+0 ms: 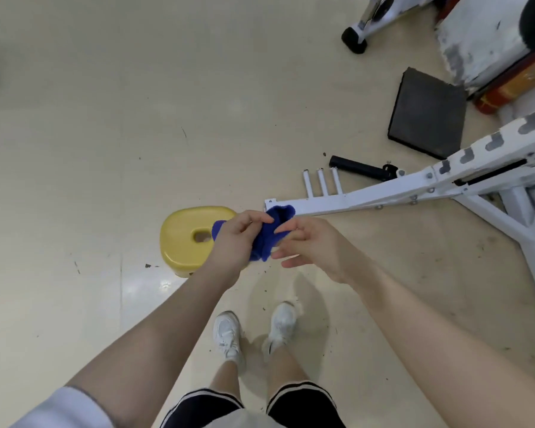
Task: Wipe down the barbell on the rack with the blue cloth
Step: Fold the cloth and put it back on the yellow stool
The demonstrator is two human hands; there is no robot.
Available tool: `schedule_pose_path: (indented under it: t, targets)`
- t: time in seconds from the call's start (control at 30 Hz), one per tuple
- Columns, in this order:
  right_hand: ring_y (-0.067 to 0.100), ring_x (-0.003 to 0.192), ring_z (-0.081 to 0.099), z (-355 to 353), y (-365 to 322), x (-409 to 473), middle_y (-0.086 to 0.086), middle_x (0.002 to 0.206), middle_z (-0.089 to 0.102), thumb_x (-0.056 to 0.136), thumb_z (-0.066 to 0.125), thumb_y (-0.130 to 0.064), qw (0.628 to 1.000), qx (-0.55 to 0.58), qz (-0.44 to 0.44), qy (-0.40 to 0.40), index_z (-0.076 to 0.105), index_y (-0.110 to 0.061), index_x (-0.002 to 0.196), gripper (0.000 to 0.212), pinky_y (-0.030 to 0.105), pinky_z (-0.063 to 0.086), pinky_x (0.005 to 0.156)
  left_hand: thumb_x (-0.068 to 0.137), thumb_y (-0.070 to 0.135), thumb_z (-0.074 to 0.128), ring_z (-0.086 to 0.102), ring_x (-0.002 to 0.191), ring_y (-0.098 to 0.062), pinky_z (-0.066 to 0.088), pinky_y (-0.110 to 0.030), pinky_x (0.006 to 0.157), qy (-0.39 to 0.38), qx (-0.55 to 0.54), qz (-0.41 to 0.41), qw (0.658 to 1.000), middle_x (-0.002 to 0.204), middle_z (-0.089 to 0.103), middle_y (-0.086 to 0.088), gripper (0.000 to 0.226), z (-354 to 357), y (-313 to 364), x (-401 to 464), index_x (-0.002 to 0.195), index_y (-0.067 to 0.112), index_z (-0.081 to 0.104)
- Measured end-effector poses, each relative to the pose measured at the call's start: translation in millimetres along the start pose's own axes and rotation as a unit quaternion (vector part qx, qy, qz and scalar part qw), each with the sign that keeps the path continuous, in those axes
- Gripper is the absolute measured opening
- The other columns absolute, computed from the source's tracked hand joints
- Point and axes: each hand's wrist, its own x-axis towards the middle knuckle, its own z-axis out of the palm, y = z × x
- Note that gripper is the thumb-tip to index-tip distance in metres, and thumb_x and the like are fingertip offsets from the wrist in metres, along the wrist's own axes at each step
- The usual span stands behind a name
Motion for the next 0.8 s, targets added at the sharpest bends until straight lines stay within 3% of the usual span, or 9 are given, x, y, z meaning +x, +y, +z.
schedule_pose_path:
  t: [0.07, 0.17, 0.3, 0.47, 0.53, 0.6, 0.67, 0.73, 0.8]
  targets:
    - [0.014, 0.071, 0.069, 9, -2, 11, 0.009, 0.078, 0.070, 0.087, 0.054, 0.002, 0.998, -0.039, -0.033, 0.043, 0.060, -0.017, 0.088, 0.020, 0.024, 0.054, 0.058, 0.096, 0.004, 0.041, 0.058, 0.072, -0.011, 0.049, -0.015, 0.058, -0.011, 0.015, 0.020, 1.000, 0.085, 0.064, -0.001, 0.026, -2, 0, 0, 0.091, 0.015, 0.065]
    - [0.018, 0.061, 0.066, 14, -2, 24, 0.006, 0.067, 0.068, 0.087, 0.059, -0.006, 0.990, -0.079, -0.077, 0.088, 0.059, -0.017, 0.076, 0.016, 0.026, 0.053, 0.055, 0.087, 0.010, 0.058, 0.060, 0.088, -0.009, 0.050, -0.018, 0.079, -0.072, 0.048, 0.047, 0.995, 0.097, 0.067, 0.001, 0.024, -10, -4, -3, 0.108, 0.021, 0.064]
    - [0.013, 0.049, 0.060, 15, 0, 30, 0.002, 0.058, 0.064, 0.086, 0.064, -0.011, 0.987, -0.083, -0.097, 0.096, 0.057, -0.014, 0.071, 0.017, 0.025, 0.053, 0.051, 0.078, 0.009, 0.069, 0.063, 0.081, 0.002, 0.049, -0.013, 0.077, -0.034, 0.147, 0.110, 0.982, 0.092, 0.067, 0.008, 0.041, -3, -15, -7, 0.115, 0.024, 0.060]
    - [0.012, 0.048, 0.063, 17, 4, 34, -0.003, 0.053, 0.064, 0.087, 0.064, -0.015, 0.992, -0.069, -0.087, 0.059, 0.054, -0.013, 0.073, 0.018, 0.027, 0.055, 0.051, 0.077, 0.017, 0.059, 0.064, 0.095, -0.018, 0.053, -0.041, 0.088, 0.006, 0.185, 0.126, 0.974, 0.097, 0.069, 0.006, 0.039, -2, -22, -10, 0.114, 0.028, 0.061]
    - [0.014, 0.046, 0.063, 17, 5, 37, -0.002, 0.051, 0.064, 0.087, 0.065, -0.022, 0.992, -0.094, -0.078, 0.045, 0.051, -0.014, 0.072, 0.022, 0.025, 0.054, 0.050, 0.074, 0.012, 0.050, 0.064, 0.093, -0.023, 0.055, -0.043, 0.085, 0.013, 0.186, 0.118, 0.975, 0.099, 0.070, -0.001, 0.043, -4, -22, -12, 0.112, 0.026, 0.063]
    - [0.016, 0.049, 0.064, 9, 6, 41, 0.003, 0.056, 0.066, 0.086, 0.065, -0.030, 0.979, -0.193, -0.066, 0.000, 0.055, -0.014, 0.076, 0.021, 0.025, 0.054, 0.052, 0.076, 0.005, 0.044, 0.062, 0.087, -0.024, 0.054, -0.034, 0.080, 0.027, 0.216, 0.102, 0.971, 0.098, 0.069, -0.005, 0.045, -10, -25, -13, 0.112, 0.023, 0.064]
    - [0.016, 0.054, 0.064, -2, 11, 46, 0.005, 0.066, 0.069, 0.085, 0.063, -0.036, 0.938, -0.336, -0.038, -0.075, 0.061, -0.016, 0.087, 0.020, 0.026, 0.053, 0.058, 0.082, -0.006, 0.041, 0.059, 0.078, -0.018, 0.049, -0.022, 0.072, 0.035, 0.256, 0.087, 0.962, 0.096, 0.067, -0.007, 0.046, -21, -28, -13, 0.112, 0.021, 0.064]
    - [0.016, 0.067, 0.064, -11, 20, 58, 0.001, 0.079, 0.069, 0.085, 0.059, -0.042, 0.845, -0.518, -0.037, -0.126, 0.061, -0.023, 0.097, 0.022, 0.028, 0.050, 0.064, 0.083, -0.010, 0.038, 0.058, 0.067, -0.015, 0.049, -0.023, 0.066, 0.011, 0.275, 0.062, 0.959, 0.085, 0.067, -0.010, 0.048, -33, -28, -15, 0.105, 0.024, 0.064]
    - [0.019, 0.087, 0.061, -14, 28, 75, -0.001, 0.098, 0.064, 0.090, 0.052, -0.039, 0.753, -0.644, -0.064, -0.115, 0.059, -0.026, 0.106, 0.023, 0.029, 0.045, 0.067, 0.083, -0.010, 0.036, 0.056, 0.055, -0.002, 0.050, -0.021, 0.063, -0.015, 0.310, 0.051, 0.949, 0.068, 0.062, 0.000, 0.046, -46, -30, -11, 0.106, 0.018, 0.064]
